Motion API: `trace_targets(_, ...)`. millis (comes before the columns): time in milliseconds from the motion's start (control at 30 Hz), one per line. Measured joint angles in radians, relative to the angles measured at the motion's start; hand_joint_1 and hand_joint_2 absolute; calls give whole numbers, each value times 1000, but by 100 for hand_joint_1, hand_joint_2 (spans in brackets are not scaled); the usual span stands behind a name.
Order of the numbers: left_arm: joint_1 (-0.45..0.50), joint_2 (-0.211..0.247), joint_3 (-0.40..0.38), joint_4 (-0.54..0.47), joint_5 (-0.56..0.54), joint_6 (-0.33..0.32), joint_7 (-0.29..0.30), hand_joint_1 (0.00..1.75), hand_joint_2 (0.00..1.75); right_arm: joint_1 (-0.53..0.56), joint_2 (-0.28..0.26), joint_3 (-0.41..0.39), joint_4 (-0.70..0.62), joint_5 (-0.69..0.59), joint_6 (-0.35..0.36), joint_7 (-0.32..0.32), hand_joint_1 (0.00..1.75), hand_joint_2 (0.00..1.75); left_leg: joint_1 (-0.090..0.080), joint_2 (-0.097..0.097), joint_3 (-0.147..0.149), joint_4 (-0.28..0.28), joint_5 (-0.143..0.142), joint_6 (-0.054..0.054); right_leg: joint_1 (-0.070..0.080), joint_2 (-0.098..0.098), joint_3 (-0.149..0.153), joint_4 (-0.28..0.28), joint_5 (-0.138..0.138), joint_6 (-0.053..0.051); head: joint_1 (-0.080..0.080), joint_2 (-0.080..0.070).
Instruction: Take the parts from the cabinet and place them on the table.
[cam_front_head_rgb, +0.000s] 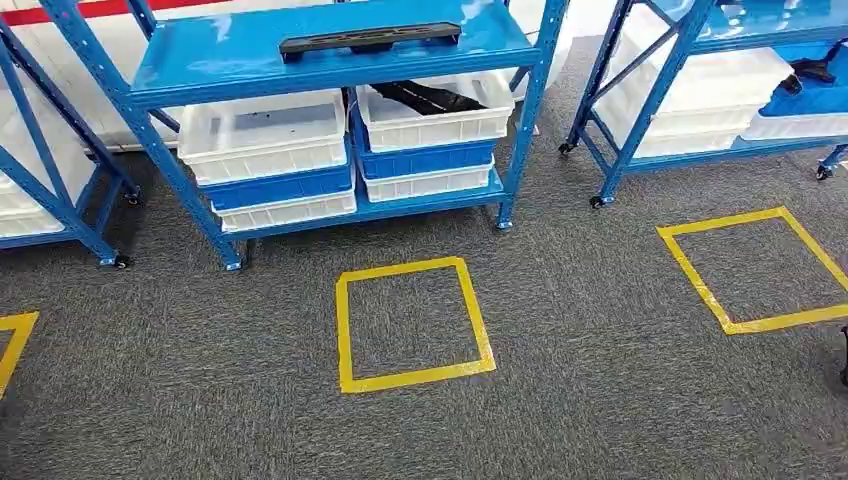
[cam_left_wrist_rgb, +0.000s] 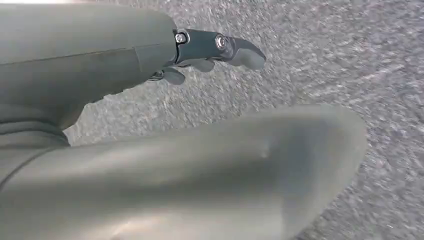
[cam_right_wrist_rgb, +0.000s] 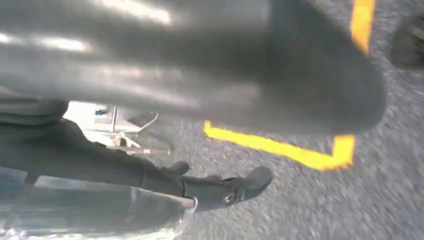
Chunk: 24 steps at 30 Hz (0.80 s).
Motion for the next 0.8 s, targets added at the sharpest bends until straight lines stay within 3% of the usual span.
trace_targets(33, -2, 3, 4, 0, 2, 1, 0, 0, 0, 4, 5, -1, 8, -1, 3, -2, 0, 0, 1, 2, 18, 15, -25, -11, 4, -21, -20, -31, 83, 11, 16, 0)
trace_targets(67, -3, 3, 5, -1, 3, 2, 0, 0, 0, -4, 2, -2, 7, 0, 5, -3, 0, 0, -8, 5, 16, -1, -30, -17, 10, -12, 3, -14, 47, -39, 15, 0)
trace_targets(100, -6, 2, 5, 0, 3, 6, 3, 0, 0, -5, 0, -2, 7, 0, 6, -3, 0, 0, -7, 6, 33, -12, -35, -19, 9, -5, -1, -15, 51, -54, -5, 0)
trace_targets(133, -10, 2, 5, -1, 3, 14, 5, 0, 0, -6, -1, -2, 7, 5, 7, -5, 0, 0, -2, 7, 38, -10, -26, -22, -2, -7, 6, -14, 43, -65, -7, 0)
trace_targets(167, -18, -3, 6, -1, 3, 32, 16, 0, 0, -8, -1, -2, 6, 11, 10, -7, 0, 0, 4, 4, 9, 41, 13, -28, 2, -4, 21, -16, 36, -73, -11, 0)
trace_targets(200, -25, -12, 7, -1, 3, 52, 30, 0, 0, -6, -1, -2, 6, 16, 10, -10, 0, 0, 10, 6, -42, 140, 58, -32, 0, -4, 42, -33, 28, -84, -14, 0)
trace_targets(233, -32, -22, 9, 0, 3, 74, 37, 0, 0, -6, 0, -2, 6, 18, 10, -11, 0, 0, 10, 7, -105, 236, 87, -34, 4, -4, 65, -48, 20, -95, -14, 0)
trace_targets(267, -34, -29, 10, 0, 3, 84, 44, 0, 0, -9, 1, -2, 6, 19, 10, -11, 0, 0, 9, 9, -165, 303, 68, -36, 7, -4, 89, -64, 13, -106, -15, 0)
trace_targets(300, -35, -35, 11, 0, 4, 90, 46, 0, 0, -12, 2, -2, 6, 19, 10, -12, 0, 0, 9, 9, -208, 333, 20, -37, 9, 0, 113, -79, 4, -111, -16, 0)
trace_targets(367, -35, -45, 17, 1, 9, 90, 47, 0, 0, -14, 3, -2, 6, 19, 10, -15, 0, 0, 9, 9, -268, 330, -97, -39, 16, 11, 164, -98, -17, -113, -15, 0)
trace_targets(400, -35, -47, 21, 2, 13, 90, 47, 0, 0, -14, 4, -2, 6, 19, 10, -16, 0, 0, 9, 10, -284, 307, -119, -36, 18, 15, 185, -100, -29, -112, -16, 0)
trace_targets(433, -35, -50, 22, 3, 14, 90, 46, 0, 0, -14, 4, -2, 6, 19, 10, -16, 0, 0, 8, 10, -290, 259, -102, -32, 19, 24, 209, -98, -45, -112, -16, 0)
trace_targets(467, -35, -50, 23, 3, 16, 89, 45, 0, 0, -14, 5, -3, 6, 18, 11, -17, 0, 0, 5, 10, -288, 197, -35, -23, 23, 24, 229, -99, -60, -111, -16, 0)
trace_targets(500, -35, -51, 26, 3, 18, 88, 45, 0, 0, -13, 5, -3, 6, 16, 11, -17, 0, 0, -1, 10, -285, 130, 72, -9, 27, 23, 238, -102, -73, -110, -19, 0)
trace_targets(533, -34, -50, 29, 3, 22, 86, 42, 0, 0, -12, 12, -3, 8, 12, 13, -19, 0, 0, -8, 10, -292, 67, 201, 10, 25, 24, 249, -102, -84, -109, -16, 0)
trace_targets(567, -33, -50, 31, 3, 22, 79, 34, 0, 0, -15, 12, -5, 8, 8, 17, -24, 0, 0, -20, 0, -296, 60, 222, 19, 33, 36, 260, -101, -98, -101, -20, 0)
trace_targets(633, -40, -52, 33, 3, 24, 71, 28, 0, 0, -29, 13, -8, 6, 5, 24, -27, 0, 0, -26, -7, -289, 68, 220, 16, 36, 36, 267, -107, -117, -92, -20, 0)
trace_targets(667, -48, -53, 33, 3, 24, 70, 25, 0, 0, -30, 13, -8, 6, 5, 25, -31, 0, 0, -31, -9, -270, 62, 219, 21, 34, 37, 279, -121, -121, -85, -24, 0)
trace_targets(700, -52, -53, 33, 3, 24, 70, 24, 0, 0, -32, 13, -8, 5, 8, 26, -34, 0, 0, -18, -10, -255, 35, 229, 25, 35, 31, 294, -112, -128, -83, -20, 0)
trace_targets(733, -54, -59, 33, 3, 24, 69, 24, 0, 0, -34, 10, -8, 5, 12, 29, -35, 0, 0, -24, -8, -246, 30, 225, 30, 37, 24, 278, -76, -144, -88, -20, 0)
trace_targets(800, -55, -59, 34, 3, 23, 70, 25, 0, 0, -35, 11, -8, 5, 19, 32, -35, 0, 0, -26, -5, -239, 30, 216, 38, 38, 22, 188, 69, -208, -106, -16, 0)
